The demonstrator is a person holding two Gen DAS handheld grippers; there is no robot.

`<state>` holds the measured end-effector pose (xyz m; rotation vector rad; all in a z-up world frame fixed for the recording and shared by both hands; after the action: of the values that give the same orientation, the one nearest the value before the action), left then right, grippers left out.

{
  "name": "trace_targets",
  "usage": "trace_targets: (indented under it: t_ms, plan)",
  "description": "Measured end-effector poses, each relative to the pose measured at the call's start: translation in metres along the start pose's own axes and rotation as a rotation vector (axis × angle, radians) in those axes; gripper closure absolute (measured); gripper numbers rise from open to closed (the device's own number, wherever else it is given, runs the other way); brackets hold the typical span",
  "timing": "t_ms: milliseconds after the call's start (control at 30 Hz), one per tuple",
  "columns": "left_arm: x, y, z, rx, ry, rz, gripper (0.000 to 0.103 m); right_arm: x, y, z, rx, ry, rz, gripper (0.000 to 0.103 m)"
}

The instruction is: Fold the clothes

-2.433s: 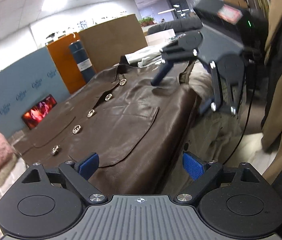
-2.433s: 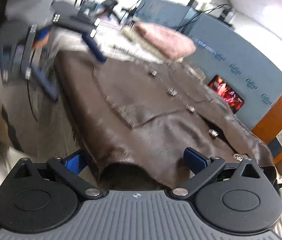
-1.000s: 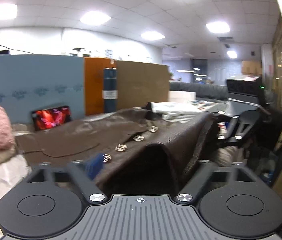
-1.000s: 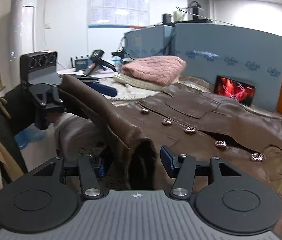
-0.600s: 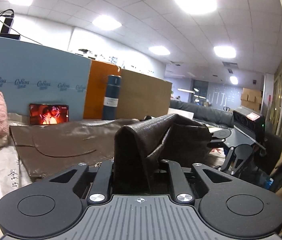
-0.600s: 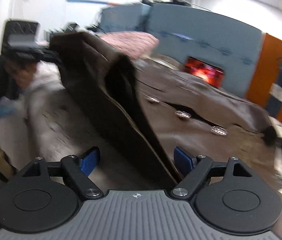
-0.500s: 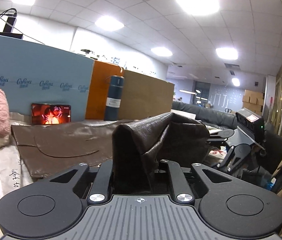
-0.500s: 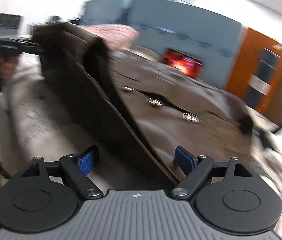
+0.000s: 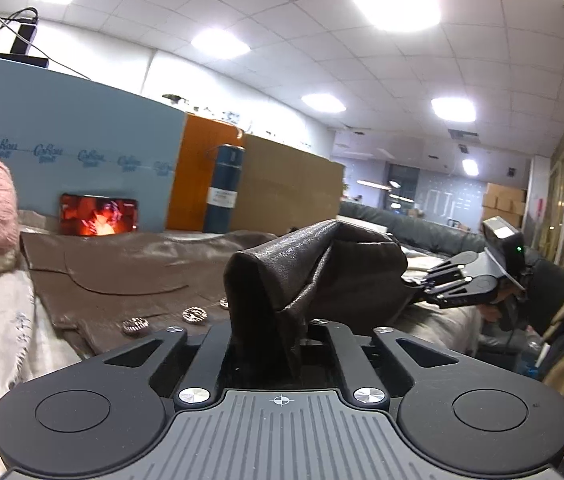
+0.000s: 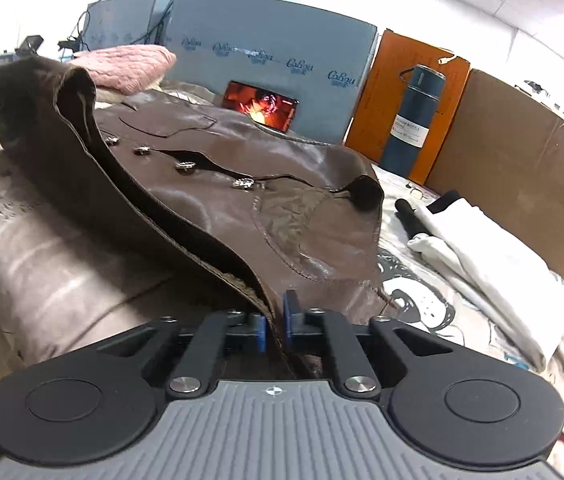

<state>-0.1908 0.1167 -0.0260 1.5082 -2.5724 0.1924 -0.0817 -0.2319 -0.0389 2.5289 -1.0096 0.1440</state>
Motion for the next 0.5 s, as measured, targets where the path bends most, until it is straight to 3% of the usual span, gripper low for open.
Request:
trace_targets:
  t_ms: [200,500]
  plan:
    - [0.014,0.016,-0.004,0.018,0.021,0.037,0.099,-0.005,0.02,-0.021,0.067,-0.018,-0.014,0.099]
    - [-0.03,-0.012,-0.05,0.191,0.06,-0.097,0.099,0.023,0.002,-0.081,0.25,0.0,-0.024,0.099]
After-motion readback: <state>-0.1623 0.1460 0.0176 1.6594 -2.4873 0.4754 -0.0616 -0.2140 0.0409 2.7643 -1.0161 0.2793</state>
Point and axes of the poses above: each gripper's, at about its wrist camera, not at the fingertips, and y roughly against the way its jaws point, x to its right, z to its underside, the point moved 8 cm from there along -y, roughly the way its jaws point, and after that the axes turned 11 degrees about x, right-handed, at the moved point
